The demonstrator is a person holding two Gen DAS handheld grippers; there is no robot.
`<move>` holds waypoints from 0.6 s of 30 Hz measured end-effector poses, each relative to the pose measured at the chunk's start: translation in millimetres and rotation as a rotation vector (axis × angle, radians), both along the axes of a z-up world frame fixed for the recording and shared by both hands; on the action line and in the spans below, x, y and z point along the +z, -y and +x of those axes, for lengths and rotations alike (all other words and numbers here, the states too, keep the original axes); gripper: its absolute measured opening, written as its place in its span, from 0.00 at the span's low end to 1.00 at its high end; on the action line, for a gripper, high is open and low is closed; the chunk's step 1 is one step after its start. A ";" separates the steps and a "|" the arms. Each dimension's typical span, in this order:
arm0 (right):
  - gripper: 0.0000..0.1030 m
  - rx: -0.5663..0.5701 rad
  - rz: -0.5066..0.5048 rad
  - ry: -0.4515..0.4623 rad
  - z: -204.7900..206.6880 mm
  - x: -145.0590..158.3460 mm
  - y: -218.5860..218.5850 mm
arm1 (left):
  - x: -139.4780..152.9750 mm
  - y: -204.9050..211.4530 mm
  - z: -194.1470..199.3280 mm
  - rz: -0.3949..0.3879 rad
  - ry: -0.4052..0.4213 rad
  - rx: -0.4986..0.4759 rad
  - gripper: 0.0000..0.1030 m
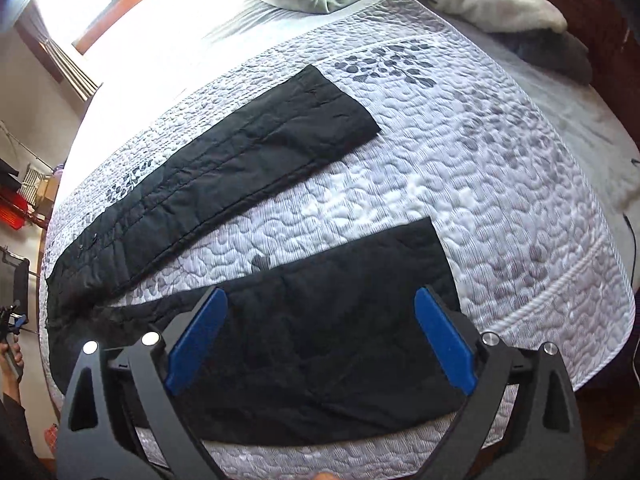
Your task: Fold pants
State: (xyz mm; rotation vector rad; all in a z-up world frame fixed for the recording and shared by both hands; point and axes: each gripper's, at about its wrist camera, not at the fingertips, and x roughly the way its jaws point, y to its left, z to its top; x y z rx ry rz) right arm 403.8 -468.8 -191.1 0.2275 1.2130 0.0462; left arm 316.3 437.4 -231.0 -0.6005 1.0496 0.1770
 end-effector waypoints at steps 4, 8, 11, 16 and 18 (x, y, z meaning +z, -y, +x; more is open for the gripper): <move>0.94 0.017 0.058 -0.026 48.1 -9.3 -15.0 | -28.0 -9.6 34.5 -0.052 -0.028 -0.015 0.96; 0.94 0.012 0.113 -0.050 94.4 -19.9 -21.2 | -52.7 -15.3 66.6 -0.062 -0.068 -0.056 0.96; 0.94 0.000 0.139 -0.052 123.1 -27.9 -22.3 | -69.6 -16.0 85.9 -0.057 -0.091 -0.091 0.96; 0.94 0.021 0.202 -0.085 165.7 -45.9 -25.8 | -91.9 -13.8 106.5 -0.034 -0.134 -0.152 0.95; 0.94 0.042 0.190 -0.091 182.9 -49.9 -26.1 | -97.1 -14.2 108.6 -0.066 -0.129 -0.167 0.88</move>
